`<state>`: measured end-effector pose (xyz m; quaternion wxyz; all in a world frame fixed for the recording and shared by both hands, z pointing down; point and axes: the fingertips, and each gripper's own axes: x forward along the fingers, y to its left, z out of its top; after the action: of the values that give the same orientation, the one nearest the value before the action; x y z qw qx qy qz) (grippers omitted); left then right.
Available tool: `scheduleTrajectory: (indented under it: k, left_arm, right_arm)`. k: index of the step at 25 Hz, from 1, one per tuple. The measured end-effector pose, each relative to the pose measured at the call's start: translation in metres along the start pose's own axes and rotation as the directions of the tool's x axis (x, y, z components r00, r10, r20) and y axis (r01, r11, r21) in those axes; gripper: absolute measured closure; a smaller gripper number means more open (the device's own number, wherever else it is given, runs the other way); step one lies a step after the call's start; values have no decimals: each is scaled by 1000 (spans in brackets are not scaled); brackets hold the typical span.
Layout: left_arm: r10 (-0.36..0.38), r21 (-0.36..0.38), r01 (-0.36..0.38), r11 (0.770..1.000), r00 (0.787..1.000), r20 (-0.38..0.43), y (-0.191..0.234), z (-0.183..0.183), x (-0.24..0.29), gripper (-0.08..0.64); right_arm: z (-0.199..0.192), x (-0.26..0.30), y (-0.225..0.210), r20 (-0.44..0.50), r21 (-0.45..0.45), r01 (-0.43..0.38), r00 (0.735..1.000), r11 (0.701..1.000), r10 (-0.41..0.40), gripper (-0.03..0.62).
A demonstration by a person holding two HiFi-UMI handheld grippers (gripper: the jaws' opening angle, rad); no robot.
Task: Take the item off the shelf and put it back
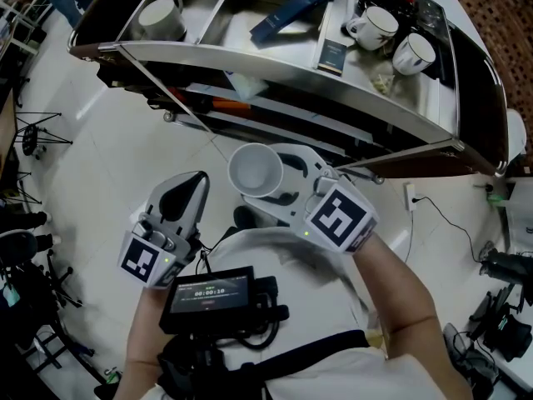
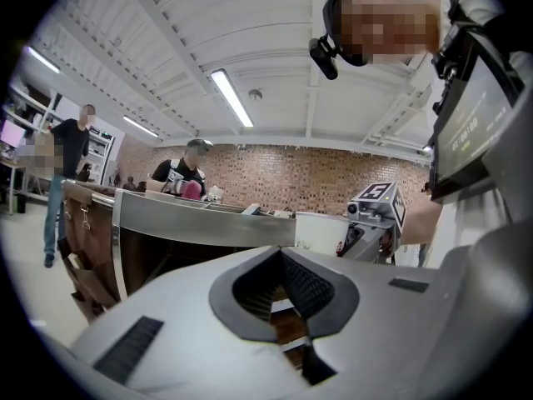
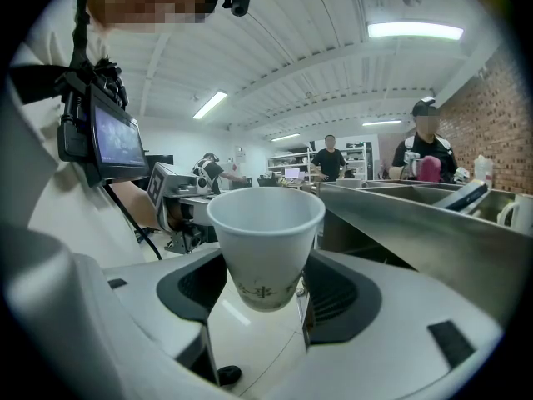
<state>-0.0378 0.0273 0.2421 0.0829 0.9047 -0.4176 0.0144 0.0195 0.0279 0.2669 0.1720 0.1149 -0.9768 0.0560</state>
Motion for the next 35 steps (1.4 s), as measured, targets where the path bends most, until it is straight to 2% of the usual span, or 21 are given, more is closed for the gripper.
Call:
scheduleTrajectory:
  k: [6,15,21,27,35]
  left_arm:
    - [-14,-20,15,1000,999,48,3,8,-2,551]
    - [1,-16,0,1000,999,51,10,8,-5,551]
    - [13,-25,-12,1000,1000,21,13,-6,-4,551]
    - [18,-66,-19,998,1000,-16,14,-32,1,551]
    - [3,-104,-8,995,999,-50,11,-59,13,551]
  right_arm:
    - [2,3,-1,1,-2,-2,1000,1000,2,313]
    - [4,7,-2,0,-7,0,1000,1000,0,314]
    - [-4,9,-4,-19,16,5,1000,1000,-5,313]
    - [-34,17,-18,-57,22,35,998,999,-34,313]
    - [-93,21,-60,-108,139,151,985,979,-136,313]
